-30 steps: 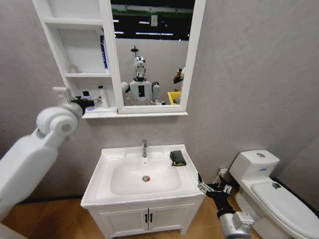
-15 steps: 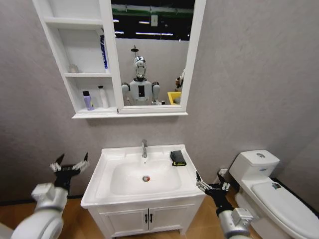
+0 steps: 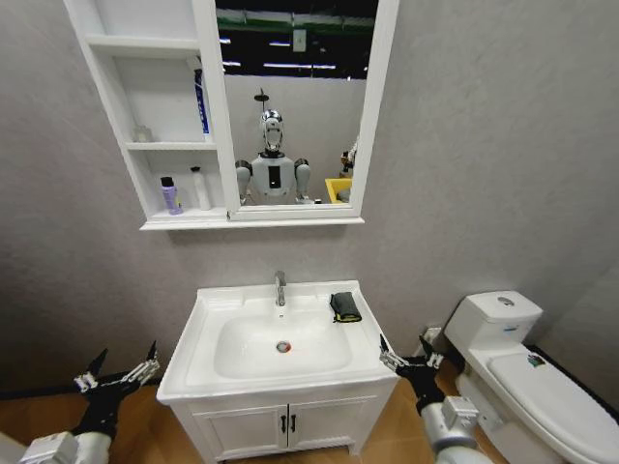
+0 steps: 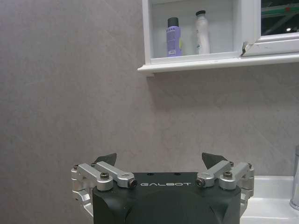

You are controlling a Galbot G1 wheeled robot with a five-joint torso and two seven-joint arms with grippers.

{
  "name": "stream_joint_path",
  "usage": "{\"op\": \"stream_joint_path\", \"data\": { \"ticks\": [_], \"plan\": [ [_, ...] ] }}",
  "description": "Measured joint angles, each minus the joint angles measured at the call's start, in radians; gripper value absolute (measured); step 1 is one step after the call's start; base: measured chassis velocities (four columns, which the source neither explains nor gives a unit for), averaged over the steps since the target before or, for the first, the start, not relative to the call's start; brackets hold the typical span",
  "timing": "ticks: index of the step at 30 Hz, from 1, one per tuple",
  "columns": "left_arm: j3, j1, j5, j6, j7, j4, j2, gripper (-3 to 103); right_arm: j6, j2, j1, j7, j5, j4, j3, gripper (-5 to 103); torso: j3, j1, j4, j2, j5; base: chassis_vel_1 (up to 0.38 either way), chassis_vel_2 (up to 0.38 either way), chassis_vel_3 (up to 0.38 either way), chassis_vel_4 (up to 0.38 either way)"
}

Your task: Move facial cleanser and shampoo from washbasin to cabinet, then wipe washbasin with towel.

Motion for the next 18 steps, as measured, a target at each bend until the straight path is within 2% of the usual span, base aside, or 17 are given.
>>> {"op": "stream_joint_path", "data": {
  "ticks": [3, 4, 9, 18],
  "plan": [
    [0.051, -0.047, 0.007, 0.015, -0.011, 0.020, 0.041, 100, -0.024, -0.014, 0.034, 0.027, 0.015, -0.020, 0.017, 100, 0.000, 0.000, -0.0017, 0.000, -0.0003, 0.000, 0.000, 0.000, 0.000],
    [0.057, -0.049, 0.010, 0.016, -0.014, 0.021, 0.042, 100, -0.031, -0.020, 0.055, 0.030, 0.018, -0.034, 0.010, 100, 0.000, 0.000, -0.0008, 0.000, -0.0002, 0.000, 0.000, 0.000, 0.000],
    [0.055, -0.049, 0.012, 0.018, -0.019, 0.016, 0.036, 100, -0.034, -0.022, 0.077, 0.029, 0.018, -0.059, -0.007, 100, 0.000, 0.000, -0.0002, 0.000, -0.0003, -0.005, 0.010, 0.015, -0.006],
    [0.054, -0.048, 0.026, 0.020, -0.028, 0.005, 0.012, 100, -0.024, -0.027, 0.075, 0.014, 0.012, -0.075, -0.012, 100, 0.000, 0.000, -0.0008, 0.000, -0.0002, -0.060, 0.082, 0.096, -0.096]
  ]
}}
